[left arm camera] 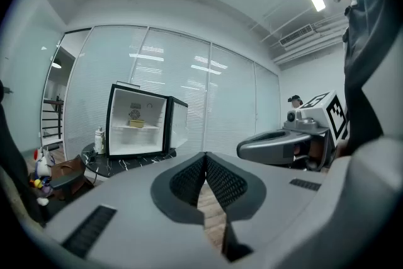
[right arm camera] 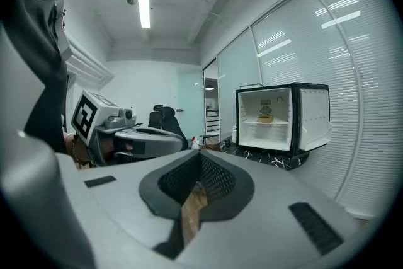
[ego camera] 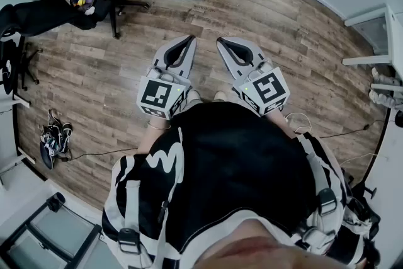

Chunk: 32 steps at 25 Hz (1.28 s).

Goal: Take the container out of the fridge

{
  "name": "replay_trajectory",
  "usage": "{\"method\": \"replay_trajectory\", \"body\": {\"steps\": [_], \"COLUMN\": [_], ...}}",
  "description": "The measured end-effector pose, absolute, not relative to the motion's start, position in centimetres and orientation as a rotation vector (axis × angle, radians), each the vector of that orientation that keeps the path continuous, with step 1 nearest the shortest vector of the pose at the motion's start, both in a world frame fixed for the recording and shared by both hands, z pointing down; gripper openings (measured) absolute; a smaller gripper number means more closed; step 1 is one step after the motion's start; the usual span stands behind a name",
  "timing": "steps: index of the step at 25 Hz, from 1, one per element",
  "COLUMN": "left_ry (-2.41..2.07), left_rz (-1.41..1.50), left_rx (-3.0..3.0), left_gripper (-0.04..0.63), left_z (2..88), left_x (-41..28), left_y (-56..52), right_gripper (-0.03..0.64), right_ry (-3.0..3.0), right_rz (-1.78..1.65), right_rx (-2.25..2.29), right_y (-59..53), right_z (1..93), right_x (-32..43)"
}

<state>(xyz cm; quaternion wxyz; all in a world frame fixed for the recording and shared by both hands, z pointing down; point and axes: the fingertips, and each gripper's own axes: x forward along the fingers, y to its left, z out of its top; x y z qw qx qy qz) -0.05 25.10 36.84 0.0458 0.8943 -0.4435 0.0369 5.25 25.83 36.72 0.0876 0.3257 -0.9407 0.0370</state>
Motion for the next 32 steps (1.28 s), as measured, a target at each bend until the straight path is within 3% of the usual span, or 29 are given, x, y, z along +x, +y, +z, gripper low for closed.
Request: {"method": "replay_trajectory", "body": {"steps": [32], "left_ry": [-1.211], "left_rz": [0.107], "left_rx": [2.8], "left_gripper": [0.005], "left_z": [38.1], "left_x": [-3.7], "left_y": [26.2], "right_gripper": [0.005], "right_ry": [-2.798], "right_rz": [0.196], "right_rx": [1.125], "right_y": [27.1], "right_z": [38.2], "right_x": [1.1]}}
